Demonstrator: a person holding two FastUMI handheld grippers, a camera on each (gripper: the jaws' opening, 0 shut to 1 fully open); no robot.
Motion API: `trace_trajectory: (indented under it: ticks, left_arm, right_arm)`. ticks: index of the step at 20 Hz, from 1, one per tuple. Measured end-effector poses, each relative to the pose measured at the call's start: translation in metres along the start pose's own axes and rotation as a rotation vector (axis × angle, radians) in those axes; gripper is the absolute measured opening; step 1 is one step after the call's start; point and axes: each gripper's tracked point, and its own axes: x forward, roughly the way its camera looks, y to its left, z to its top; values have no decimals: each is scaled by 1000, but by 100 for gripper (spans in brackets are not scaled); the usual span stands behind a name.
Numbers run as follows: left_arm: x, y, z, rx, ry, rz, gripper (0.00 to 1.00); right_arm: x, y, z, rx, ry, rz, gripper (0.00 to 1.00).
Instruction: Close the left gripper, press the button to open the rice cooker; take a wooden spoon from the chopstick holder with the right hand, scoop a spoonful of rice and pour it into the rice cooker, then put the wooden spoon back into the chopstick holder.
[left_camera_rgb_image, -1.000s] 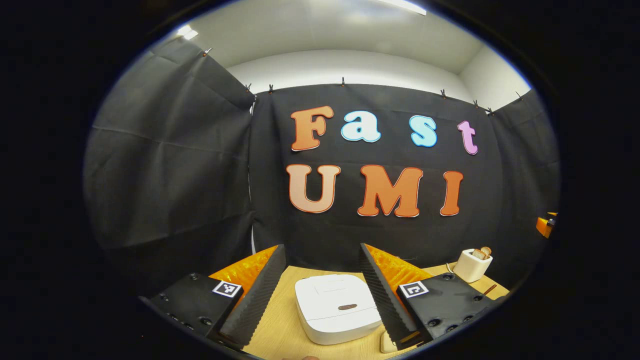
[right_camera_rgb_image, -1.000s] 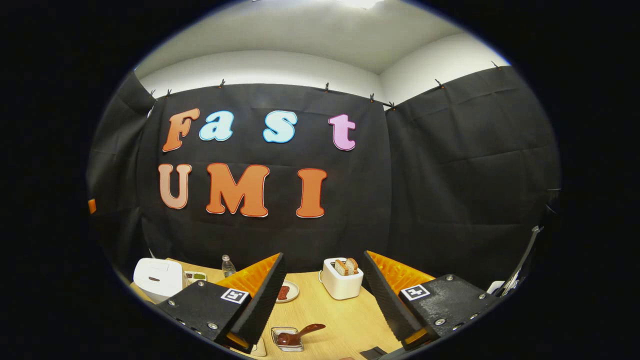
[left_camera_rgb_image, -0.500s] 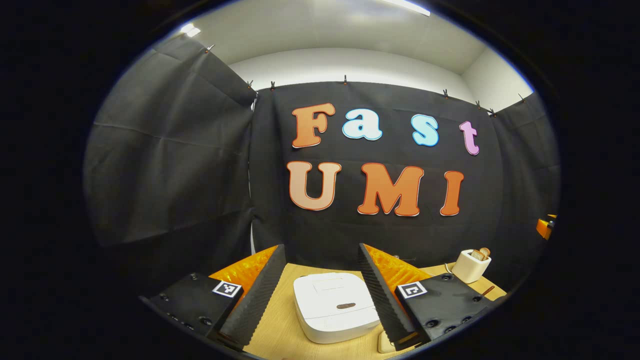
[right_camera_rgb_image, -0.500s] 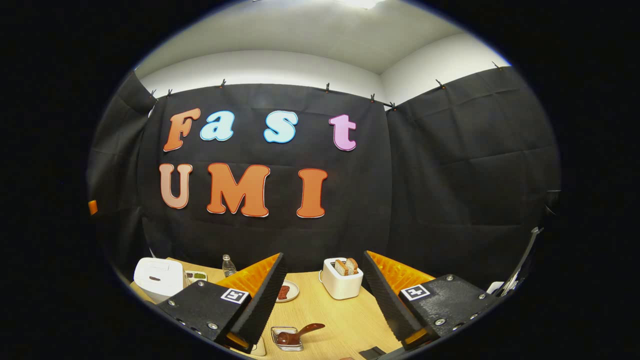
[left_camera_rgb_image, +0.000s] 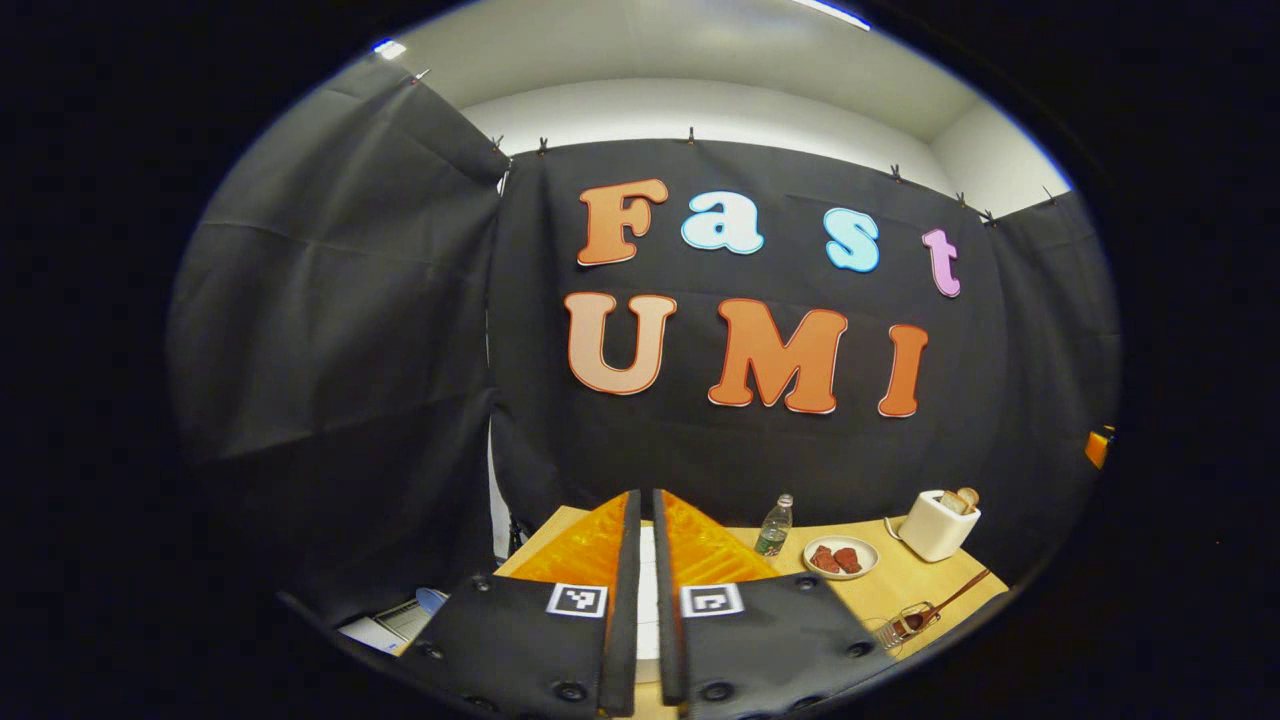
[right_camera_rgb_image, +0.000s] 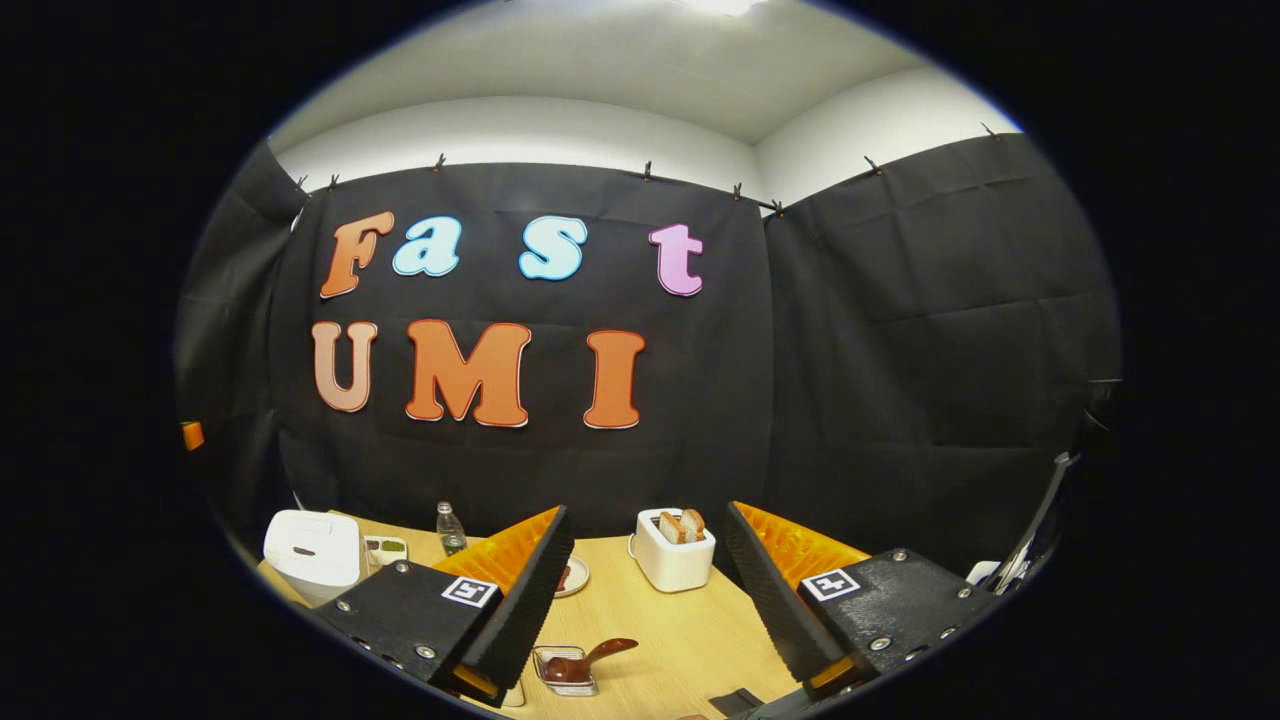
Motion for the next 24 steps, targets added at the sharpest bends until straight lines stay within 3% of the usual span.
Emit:
trace_trajectory:
  ticks: [2,5,9,12,24]
  left_arm:
    - [7,-8,-1,22,-2,-3,5]
    - [8,-18,-9,33,18,-39,5]
    - [32,-46,-48,23,89,-131,4]
    - [51,-59,-81,29,162,-155,5]
    - [115,-63,-227,-3,479,-120,2]
  right_arm:
    - [1,-1,-4,8,11,-4,95]
    - [0,-2,-13,12,32,-4,95]
    - [3,-4,-17,-2,39,-7,95]
    - [6,-6,-18,-1,45,-10,95]
    - [22,-44,-37,-31,110,-68,95]
